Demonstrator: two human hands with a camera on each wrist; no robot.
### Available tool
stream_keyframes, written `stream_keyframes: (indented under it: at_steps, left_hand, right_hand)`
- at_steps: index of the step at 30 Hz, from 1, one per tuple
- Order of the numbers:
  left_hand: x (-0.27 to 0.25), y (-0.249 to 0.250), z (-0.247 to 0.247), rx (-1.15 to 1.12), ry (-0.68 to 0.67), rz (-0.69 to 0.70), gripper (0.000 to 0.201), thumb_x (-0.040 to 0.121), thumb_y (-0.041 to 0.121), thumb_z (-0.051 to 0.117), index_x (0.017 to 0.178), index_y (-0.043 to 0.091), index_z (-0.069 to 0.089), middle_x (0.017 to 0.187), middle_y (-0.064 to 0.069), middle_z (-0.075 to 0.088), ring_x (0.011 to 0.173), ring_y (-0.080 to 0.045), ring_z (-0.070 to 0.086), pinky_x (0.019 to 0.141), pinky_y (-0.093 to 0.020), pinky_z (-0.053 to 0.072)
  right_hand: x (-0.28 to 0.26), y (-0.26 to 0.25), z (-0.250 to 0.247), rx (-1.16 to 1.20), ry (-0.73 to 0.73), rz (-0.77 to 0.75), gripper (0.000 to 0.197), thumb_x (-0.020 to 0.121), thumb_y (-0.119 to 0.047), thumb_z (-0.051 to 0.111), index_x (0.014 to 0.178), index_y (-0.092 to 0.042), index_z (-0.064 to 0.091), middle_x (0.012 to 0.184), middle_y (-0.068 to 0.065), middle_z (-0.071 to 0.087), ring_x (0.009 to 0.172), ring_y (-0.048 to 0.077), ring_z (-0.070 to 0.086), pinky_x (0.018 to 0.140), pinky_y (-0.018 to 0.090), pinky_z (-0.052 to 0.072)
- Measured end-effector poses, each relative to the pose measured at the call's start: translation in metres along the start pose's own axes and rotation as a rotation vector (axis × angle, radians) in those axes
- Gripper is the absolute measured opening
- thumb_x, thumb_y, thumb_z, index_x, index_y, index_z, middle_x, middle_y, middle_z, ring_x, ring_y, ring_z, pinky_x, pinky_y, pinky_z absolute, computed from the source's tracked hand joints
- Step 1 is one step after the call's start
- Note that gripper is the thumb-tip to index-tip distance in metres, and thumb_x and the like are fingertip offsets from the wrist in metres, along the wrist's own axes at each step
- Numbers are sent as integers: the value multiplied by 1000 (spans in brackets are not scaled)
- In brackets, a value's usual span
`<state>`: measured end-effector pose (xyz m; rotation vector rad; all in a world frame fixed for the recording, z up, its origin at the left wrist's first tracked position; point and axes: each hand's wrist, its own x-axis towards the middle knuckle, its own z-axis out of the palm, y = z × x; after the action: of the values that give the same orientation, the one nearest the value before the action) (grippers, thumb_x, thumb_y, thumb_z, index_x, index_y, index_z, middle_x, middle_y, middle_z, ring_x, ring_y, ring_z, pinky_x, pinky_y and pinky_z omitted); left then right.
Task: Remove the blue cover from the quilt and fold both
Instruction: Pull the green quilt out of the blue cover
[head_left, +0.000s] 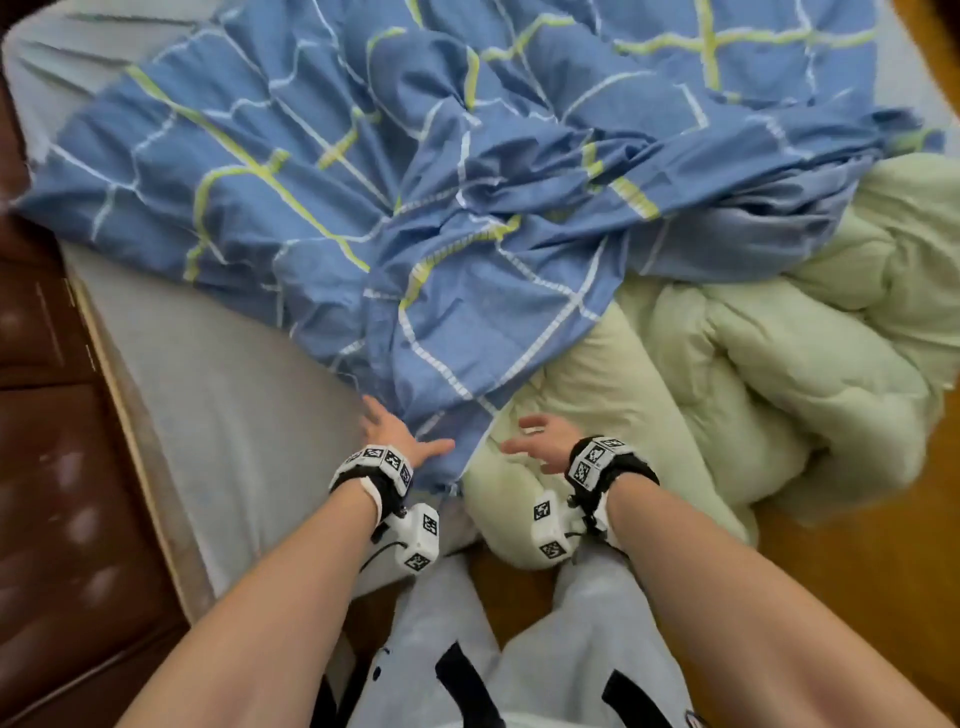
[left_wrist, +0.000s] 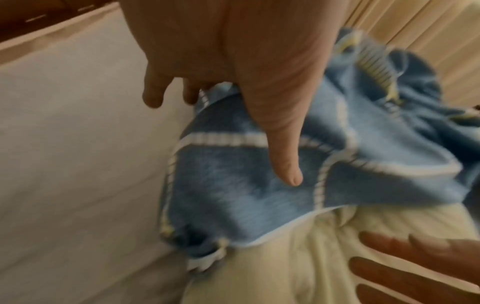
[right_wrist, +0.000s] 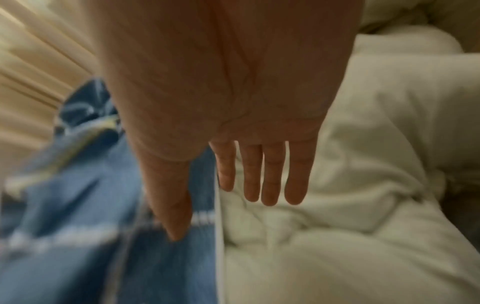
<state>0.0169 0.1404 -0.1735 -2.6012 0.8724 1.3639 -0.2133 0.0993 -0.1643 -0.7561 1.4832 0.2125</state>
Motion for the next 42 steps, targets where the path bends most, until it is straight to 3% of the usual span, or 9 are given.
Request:
stream_keyframes:
  at_steps: [2, 5, 8, 10, 12, 16, 23, 31, 42]
  left_hand:
    - [15, -34, 18, -88, -125, 39, 138, 49, 51, 92, 151, 0, 15, 148, -19, 40, 134, -30, 44, 109, -36, 38]
    - [35, -66, 41, -159, -137, 158, 75, 67, 31, 89, 128, 2, 55, 119, -12, 65, 114, -28, 61, 93, -33, 48]
    - [34, -69, 44, -145, -142, 276, 31, 83, 22, 74, 103, 1, 66, 96, -17, 69, 95, -32, 66, 76, -32, 48]
    - [21, -64, 36, -180, -165, 342, 27, 90, 18, 66, 109, -1, 64, 100, -17, 67, 93, -28, 62, 73, -26, 43]
    - [4, -56, 15, -289, -95, 383, 29, 94, 14, 60, 119, 0, 59, 110, -14, 64, 100, -24, 59, 79, -21, 39]
    - [-31, -28, -51, -400, 123, 408, 34, 97, 21, 56, 126, 4, 54, 122, -13, 62, 111, -26, 58, 86, -24, 40]
    - [-111, 24, -129, 375, 146, 635, 94, 56, 78, 72, 127, 20, 50, 116, -6, 68, 110, -29, 63, 90, -39, 51]
    - [-147, 74, -122, 680, 372, 485, 22, 88, 22, 58, 109, 16, 60, 113, -11, 67, 106, -31, 64, 75, -36, 47]
    - [-141, 139, -168, 671, 541, 511, 24, 89, 11, 51, 112, 16, 58, 109, -12, 66, 102, -33, 63, 73, -36, 46]
  right_hand:
    - [15, 33, 53, -102, 12, -6, 101, 64, -35, 89, 146, -14, 34, 141, 8, 48, 123, 23, 51, 100, 35, 44]
    - [40, 78, 118, -262, 231, -19, 129, 54, -48, 90, 153, -18, 13, 150, 14, 34, 137, 30, 34, 114, 44, 30]
    - [54, 92, 137, -322, 518, 4, 84, 71, -38, 81, 140, -26, 35, 134, 8, 52, 130, 30, 44, 110, 58, 29]
    - [47, 87, 128, -277, 590, -48, 45, 82, -19, 65, 125, -21, 49, 117, 12, 63, 115, 35, 57, 99, 47, 42]
    - [26, 75, 111, -203, 620, -88, 42, 84, -6, 53, 124, -17, 52, 112, 19, 65, 106, 39, 60, 85, 38, 45]
    - [-51, 29, 60, -216, 739, -162, 40, 82, 0, 46, 118, -15, 58, 111, 19, 65, 106, 39, 58, 86, 39, 45]
    - [-180, -14, -33, -275, 817, -280, 46, 84, -5, 46, 126, -19, 60, 127, 14, 61, 116, 35, 57, 96, 37, 45]
    - [-247, 28, -130, -119, 944, -266, 40, 81, -9, 46, 114, -20, 66, 117, 12, 66, 108, 36, 60, 91, 36, 46]
    - [-254, 61, -180, 75, 1053, -54, 31, 87, -9, 49, 112, -12, 68, 122, 19, 64, 111, 38, 59, 93, 37, 46]
